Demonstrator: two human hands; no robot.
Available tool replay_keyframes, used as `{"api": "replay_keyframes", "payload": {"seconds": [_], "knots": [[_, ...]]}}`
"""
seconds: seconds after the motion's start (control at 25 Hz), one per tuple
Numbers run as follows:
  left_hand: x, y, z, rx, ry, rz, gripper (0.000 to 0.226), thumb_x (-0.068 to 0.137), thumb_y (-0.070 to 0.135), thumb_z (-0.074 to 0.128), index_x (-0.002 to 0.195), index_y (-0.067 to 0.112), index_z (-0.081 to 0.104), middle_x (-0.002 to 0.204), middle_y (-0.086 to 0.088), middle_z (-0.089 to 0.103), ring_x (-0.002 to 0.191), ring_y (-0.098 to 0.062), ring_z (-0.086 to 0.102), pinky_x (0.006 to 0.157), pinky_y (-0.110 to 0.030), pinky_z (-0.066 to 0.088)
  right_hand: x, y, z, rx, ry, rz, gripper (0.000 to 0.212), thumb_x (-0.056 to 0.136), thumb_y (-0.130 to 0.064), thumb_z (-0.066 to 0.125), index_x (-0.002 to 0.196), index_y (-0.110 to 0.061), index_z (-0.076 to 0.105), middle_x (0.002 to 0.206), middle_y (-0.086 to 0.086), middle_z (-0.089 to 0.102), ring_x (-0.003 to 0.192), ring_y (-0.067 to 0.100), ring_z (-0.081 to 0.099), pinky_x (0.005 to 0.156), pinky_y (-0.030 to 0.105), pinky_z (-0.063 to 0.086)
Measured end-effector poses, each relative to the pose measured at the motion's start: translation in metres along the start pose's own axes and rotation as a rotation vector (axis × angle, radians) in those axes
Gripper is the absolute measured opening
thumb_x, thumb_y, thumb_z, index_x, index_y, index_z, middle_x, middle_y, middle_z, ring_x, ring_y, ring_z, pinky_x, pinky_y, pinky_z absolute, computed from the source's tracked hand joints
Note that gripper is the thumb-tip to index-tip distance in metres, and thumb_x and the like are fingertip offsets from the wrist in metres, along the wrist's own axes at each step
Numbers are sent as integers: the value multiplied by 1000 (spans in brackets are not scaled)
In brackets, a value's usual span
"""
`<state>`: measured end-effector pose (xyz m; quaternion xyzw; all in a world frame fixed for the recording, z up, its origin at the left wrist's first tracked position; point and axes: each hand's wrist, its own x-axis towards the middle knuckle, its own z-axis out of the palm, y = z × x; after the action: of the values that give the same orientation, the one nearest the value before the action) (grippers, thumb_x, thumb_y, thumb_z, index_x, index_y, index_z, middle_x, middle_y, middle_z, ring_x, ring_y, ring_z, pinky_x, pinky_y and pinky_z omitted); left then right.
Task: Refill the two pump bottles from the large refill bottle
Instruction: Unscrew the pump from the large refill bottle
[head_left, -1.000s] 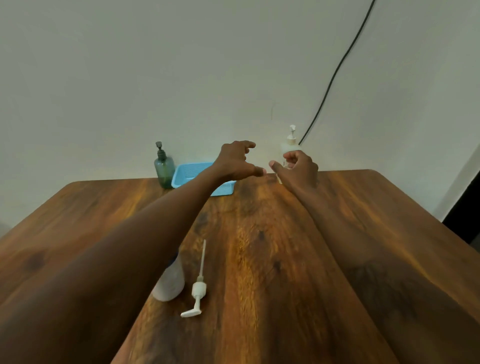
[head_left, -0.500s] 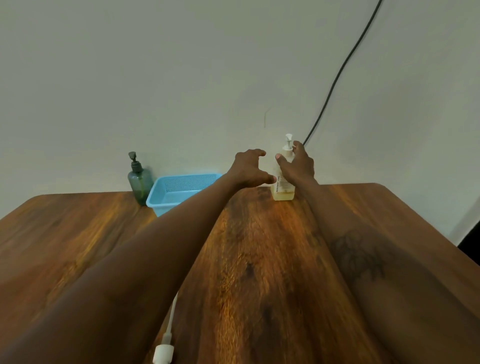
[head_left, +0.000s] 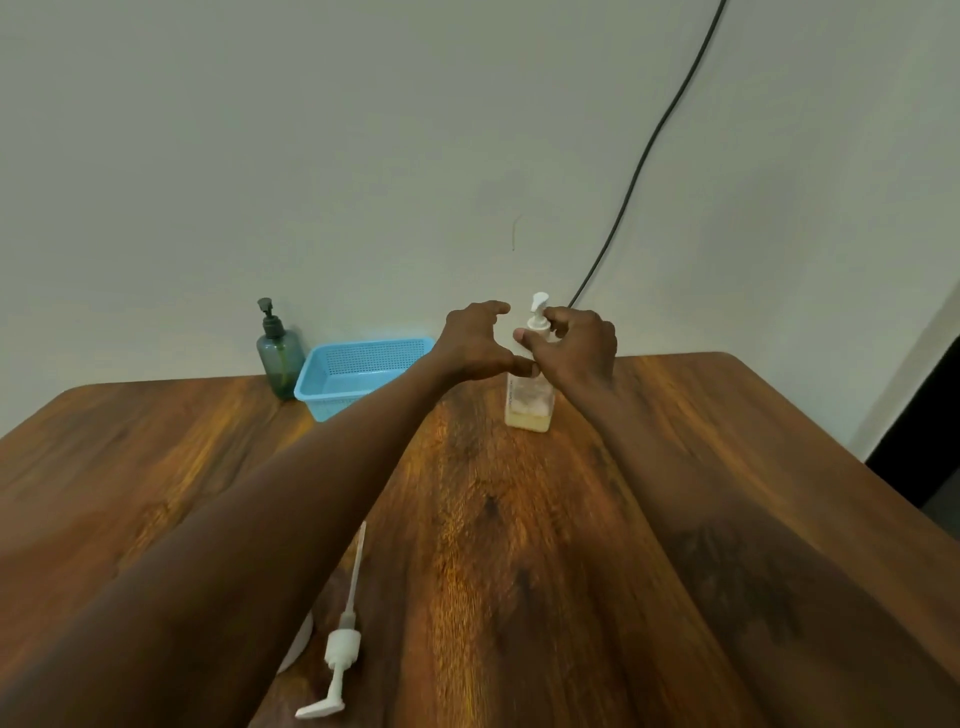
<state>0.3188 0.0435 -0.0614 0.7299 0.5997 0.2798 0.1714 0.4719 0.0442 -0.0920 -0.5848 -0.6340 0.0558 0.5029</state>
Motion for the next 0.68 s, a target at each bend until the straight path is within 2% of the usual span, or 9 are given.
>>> {"api": "replay_keyframes", "payload": {"seconds": [0.08, 0.12, 0.2, 0.28, 0.36, 0.44, 0.52, 0.6, 0.68], "knots": [[-31, 4, -10, -64, -34, 10, 98, 62, 39, 96, 147, 18, 51, 145, -5, 58, 130, -26, 57, 109, -46, 47, -27, -24, -17, 35, -46, -58, 36, 76, -49, 83, 99, -22, 82, 87, -4, 79, 74, 10, 70, 68, 37, 60], [-47, 7, -16, -88, -55, 12, 90, 61, 33, 96, 141, 19, 57, 138, -3, 63, 125, -25, 60, 105, -43, 51, -41, -36, -24, 46, -64, -86, 32, 75, -49, 83, 92, -22, 82, 80, -5, 78, 69, 8, 69, 64, 37, 59], [-78, 10, -29, -82, -110, 8, 54, 62, 25, 95, 109, 23, 71, 111, 2, 74, 107, -23, 68, 89, -33, 57, -68, -58, -38, 72, -105, -121, 27, 75, -48, 83, 84, -22, 81, 72, -7, 75, 65, 5, 67, 61, 35, 58], [-109, 9, -45, -36, -180, 17, 35, 62, 26, 95, 88, 21, 71, 91, 5, 75, 92, -19, 72, 78, -28, 57, -95, -77, -52, 120, -142, -139, 21, 76, -43, 85, 85, -25, 82, 72, -11, 75, 65, 1, 68, 62, 32, 59], [-137, 6, -60, -27, -241, 29, 35, 63, 29, 96, 87, 20, 73, 88, 7, 78, 87, -16, 74, 76, -26, 58, -115, -90, -60, 174, -166, -146, 19, 77, -40, 86, 88, -25, 83, 72, -15, 74, 66, 0, 68, 60, 26, 58], [-167, 4, -72, -16, -225, 45, 36, 62, 33, 96, 87, 21, 75, 87, 9, 78, 82, -13, 75, 75, -24, 58, -135, -105, -69, 191, -196, -172, 18, 79, -38, 85, 88, -22, 83, 70, -14, 72, 62, 1, 65, 55, 21, 52], [-194, 7, -81, -22, -185, 57, 38, 60, 34, 97, 88, 19, 77, 85, 10, 79, 76, -9, 75, 70, -21, 59, -151, -117, -78, 171, -244, -222, 19, 83, -36, 83, 89, -18, 83, 71, -12, 72, 62, 4, 65, 54, 23, 51], [-215, 8, -89, -56, -201, 56, 37, 59, 33, 98, 87, 18, 78, 84, 10, 79, 77, -9, 76, 69, -21, 60, -161, -126, -91, 194, -319, -263, 20, 85, -31, 81, 97, -16, 83, 83, -6, 78, 73, 9, 72, 65, 34, 60], [-234, 5, -99, -81, -229, 72, 38, 57, 34, 98, 87, 19, 79, 85, 11, 79, 83, -9, 76, 78, -29, 63, -166, -132, -106, 303, -456, -273, 24, 88, -24, 79, 110, -14, 80, 101, -2, 79, 89, 11, 75, 79, 34, 63]]}}
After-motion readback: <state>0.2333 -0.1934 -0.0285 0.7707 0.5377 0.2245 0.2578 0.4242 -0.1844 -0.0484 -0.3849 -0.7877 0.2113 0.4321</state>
